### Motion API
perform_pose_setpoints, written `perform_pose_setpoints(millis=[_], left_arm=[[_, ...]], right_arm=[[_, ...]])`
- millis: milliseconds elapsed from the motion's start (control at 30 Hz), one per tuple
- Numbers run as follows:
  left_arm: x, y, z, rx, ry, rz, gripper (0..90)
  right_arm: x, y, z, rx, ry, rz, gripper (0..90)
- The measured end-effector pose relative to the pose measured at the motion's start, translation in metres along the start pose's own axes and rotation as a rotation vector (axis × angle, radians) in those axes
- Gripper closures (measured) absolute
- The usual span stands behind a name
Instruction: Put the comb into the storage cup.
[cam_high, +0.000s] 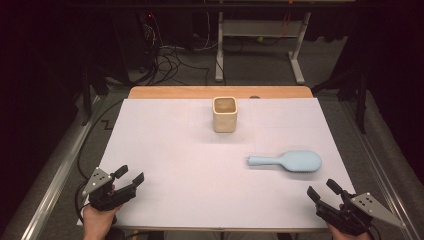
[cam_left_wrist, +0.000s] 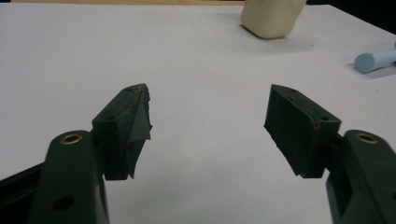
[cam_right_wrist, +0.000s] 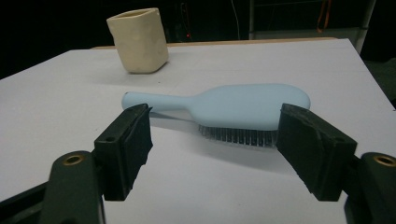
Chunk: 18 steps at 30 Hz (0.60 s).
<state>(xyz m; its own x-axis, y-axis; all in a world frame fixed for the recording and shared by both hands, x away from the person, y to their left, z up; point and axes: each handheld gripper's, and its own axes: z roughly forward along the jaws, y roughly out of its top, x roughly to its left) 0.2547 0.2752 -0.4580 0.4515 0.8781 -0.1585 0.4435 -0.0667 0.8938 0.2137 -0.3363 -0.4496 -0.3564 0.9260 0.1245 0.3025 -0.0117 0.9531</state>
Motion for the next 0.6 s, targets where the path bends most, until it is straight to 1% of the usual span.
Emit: perform_pose_setpoints(millis=[267,333,433,600], left_arm=[[-0.0003,-0.0001,-0.0003,-0.001,-0.002,0.0,31.7],[-0.0004,0.0,0.0001,0.001,-0.002,0.0,31.7],[-0.0007,0.0,0.0008,0.003,-0.004,0.0,31.8],[-0.0009,0.0,0.0009,0.003,-0.004,0.0,31.8]], right_arm=[[0.0028,0.0021,0.0014,-0.009,0.007,-0.002,28.1],[0.004,0.0032,0.0031,-0.012,0.012,-0.008,28.2],[0.0051,0.0041,0.0047,-0.015,0.021,0.001,28.2],[0.0076,0.0058,0.008,-0.017,0.031,-0.005,28.2]])
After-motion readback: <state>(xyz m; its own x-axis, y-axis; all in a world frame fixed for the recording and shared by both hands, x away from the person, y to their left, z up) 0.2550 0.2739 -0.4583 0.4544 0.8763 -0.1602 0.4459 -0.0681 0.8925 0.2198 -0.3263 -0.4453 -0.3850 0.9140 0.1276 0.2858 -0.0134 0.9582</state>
